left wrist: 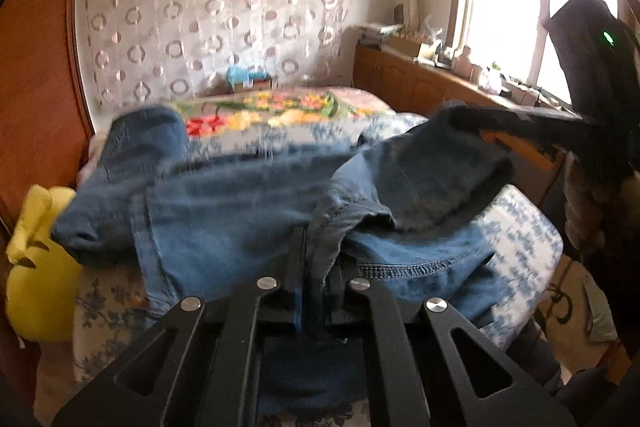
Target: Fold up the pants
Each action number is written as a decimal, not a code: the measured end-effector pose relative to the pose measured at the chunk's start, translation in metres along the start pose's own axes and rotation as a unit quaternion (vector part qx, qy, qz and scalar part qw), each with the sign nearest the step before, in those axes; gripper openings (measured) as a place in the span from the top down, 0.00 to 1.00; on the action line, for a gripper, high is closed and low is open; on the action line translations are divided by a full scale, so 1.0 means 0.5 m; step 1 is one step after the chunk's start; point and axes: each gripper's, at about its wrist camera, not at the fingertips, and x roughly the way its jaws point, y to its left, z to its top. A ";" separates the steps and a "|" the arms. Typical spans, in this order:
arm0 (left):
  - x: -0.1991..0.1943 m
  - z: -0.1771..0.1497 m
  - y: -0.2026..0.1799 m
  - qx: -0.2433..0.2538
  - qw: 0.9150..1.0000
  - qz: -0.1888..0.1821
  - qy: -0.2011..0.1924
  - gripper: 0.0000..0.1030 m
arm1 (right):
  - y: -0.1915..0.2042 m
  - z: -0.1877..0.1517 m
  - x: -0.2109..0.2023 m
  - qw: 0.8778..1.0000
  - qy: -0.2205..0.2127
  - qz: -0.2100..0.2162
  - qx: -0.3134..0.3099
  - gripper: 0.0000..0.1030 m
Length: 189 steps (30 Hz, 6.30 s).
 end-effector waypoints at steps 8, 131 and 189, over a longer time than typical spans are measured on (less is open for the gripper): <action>-0.091 0.025 0.032 -0.026 0.999 0.006 -0.039 0.93 | 0.044 0.124 -0.012 0.997 -0.042 0.023 -0.053 0.98; 0.123 -0.095 -0.042 -0.033 0.995 0.000 0.092 0.42 | -0.217 -0.060 0.289 0.985 0.135 0.043 0.095 0.77; 0.096 0.001 -0.047 -0.037 0.998 0.001 0.045 0.42 | -0.268 -0.079 0.071 0.999 0.001 -0.014 0.041 0.87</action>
